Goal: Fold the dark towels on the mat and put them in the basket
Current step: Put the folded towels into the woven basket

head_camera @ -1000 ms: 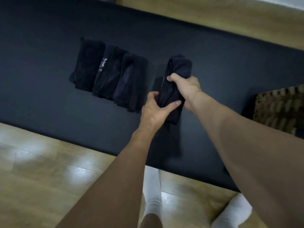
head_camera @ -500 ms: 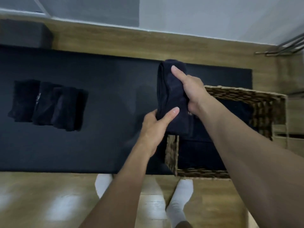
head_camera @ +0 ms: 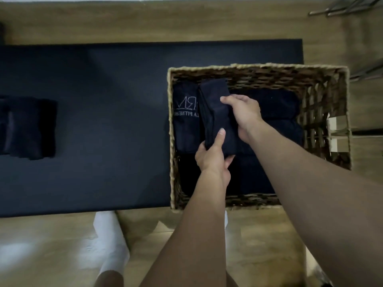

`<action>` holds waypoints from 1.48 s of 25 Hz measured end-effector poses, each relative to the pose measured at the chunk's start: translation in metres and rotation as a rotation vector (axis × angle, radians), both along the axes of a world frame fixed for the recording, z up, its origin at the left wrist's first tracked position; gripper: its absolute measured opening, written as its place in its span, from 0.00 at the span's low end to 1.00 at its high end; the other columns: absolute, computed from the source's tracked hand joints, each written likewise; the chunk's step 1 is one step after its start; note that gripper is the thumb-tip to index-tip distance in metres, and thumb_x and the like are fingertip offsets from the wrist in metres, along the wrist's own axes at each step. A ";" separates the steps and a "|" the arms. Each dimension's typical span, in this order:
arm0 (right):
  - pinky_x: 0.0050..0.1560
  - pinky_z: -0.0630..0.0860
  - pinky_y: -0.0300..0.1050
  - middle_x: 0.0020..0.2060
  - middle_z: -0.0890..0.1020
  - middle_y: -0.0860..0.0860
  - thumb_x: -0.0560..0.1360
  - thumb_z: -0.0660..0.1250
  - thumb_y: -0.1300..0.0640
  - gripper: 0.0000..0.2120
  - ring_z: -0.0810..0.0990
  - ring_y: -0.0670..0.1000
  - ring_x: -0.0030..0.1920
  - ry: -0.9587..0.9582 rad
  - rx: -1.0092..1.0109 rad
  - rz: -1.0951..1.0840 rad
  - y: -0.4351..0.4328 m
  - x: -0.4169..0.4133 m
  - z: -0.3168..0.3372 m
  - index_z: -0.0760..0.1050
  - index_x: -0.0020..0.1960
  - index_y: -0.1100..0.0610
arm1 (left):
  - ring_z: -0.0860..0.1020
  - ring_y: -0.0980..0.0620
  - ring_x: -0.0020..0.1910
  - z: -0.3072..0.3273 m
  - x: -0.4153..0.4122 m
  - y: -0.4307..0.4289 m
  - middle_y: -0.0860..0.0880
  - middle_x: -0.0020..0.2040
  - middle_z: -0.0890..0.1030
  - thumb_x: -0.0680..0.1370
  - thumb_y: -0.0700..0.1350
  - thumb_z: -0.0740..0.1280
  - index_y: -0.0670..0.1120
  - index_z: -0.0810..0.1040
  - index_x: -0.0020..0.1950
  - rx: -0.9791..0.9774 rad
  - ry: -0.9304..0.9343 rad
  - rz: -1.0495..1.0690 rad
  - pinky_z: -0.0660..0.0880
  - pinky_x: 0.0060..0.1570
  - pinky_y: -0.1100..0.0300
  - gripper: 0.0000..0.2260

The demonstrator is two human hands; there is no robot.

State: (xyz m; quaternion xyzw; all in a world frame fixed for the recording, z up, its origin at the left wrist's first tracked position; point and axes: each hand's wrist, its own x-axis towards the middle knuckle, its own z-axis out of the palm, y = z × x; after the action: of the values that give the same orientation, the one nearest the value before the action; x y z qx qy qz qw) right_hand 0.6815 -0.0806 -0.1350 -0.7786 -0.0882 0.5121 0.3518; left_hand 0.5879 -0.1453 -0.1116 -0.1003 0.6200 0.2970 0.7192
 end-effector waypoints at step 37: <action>0.66 0.73 0.53 0.69 0.72 0.53 0.77 0.70 0.49 0.29 0.73 0.54 0.66 0.029 -0.030 0.485 0.134 -0.537 -0.059 0.65 0.73 0.57 | 0.75 0.44 0.62 -0.098 -0.534 0.123 0.44 0.68 0.72 0.75 0.58 0.70 0.44 0.66 0.73 0.081 0.847 -0.346 0.75 0.60 0.52 0.32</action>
State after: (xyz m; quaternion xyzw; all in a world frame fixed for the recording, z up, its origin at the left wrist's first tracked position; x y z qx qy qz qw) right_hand 0.1447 0.0539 -0.1944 -0.7325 -0.2599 0.5938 0.2084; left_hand 0.0541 -0.0225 -0.2096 0.1632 0.8548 0.2115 0.4449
